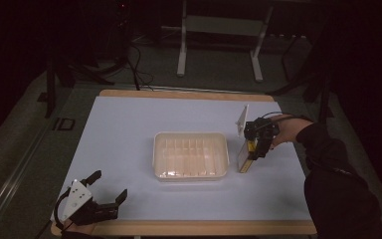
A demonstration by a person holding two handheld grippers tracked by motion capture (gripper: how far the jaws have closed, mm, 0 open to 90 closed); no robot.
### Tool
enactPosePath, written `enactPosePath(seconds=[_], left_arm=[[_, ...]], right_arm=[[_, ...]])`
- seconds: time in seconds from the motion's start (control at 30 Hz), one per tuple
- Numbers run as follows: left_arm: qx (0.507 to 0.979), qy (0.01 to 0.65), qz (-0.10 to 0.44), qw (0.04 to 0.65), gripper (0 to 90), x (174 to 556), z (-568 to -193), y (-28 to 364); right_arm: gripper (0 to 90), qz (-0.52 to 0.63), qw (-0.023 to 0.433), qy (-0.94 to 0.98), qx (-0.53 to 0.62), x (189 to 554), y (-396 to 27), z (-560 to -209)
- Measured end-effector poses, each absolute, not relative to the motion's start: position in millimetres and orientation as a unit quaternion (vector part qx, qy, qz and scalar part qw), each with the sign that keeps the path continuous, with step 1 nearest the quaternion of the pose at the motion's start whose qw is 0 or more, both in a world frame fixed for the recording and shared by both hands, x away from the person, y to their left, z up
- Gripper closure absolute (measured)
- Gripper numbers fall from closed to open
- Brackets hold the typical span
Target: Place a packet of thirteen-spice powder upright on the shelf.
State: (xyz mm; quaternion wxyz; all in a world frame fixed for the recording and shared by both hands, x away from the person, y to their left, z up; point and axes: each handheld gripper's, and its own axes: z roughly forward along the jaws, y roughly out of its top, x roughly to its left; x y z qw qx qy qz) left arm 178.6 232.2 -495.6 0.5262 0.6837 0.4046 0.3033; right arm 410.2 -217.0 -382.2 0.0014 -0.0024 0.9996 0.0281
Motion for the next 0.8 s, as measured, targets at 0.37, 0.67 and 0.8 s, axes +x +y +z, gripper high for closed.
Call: enactPosePath(seconds=[0.37, 0.67, 0.8], left_arm=[[0.684, 0.403, 0.304, 0.527, 0.0, 178.4, -495.4, 231.8], [0.683, 0.402, 0.304, 0.528, 0.0, 178.0, -495.0, 231.8], [0.683, 0.402, 0.305, 0.528, 0.0, 178.0, -495.0, 231.8]], right_arm=[[32.1, 0.05, 0.025, 0.998, -0.022, 401.0, -213.2, -343.6], [32.1, 0.092, 0.043, 0.994, -0.045, 393.3, -203.1, -312.5], [32.1, 0.11, 0.042, 0.992, -0.055, 389.2, -198.4, -305.6]])
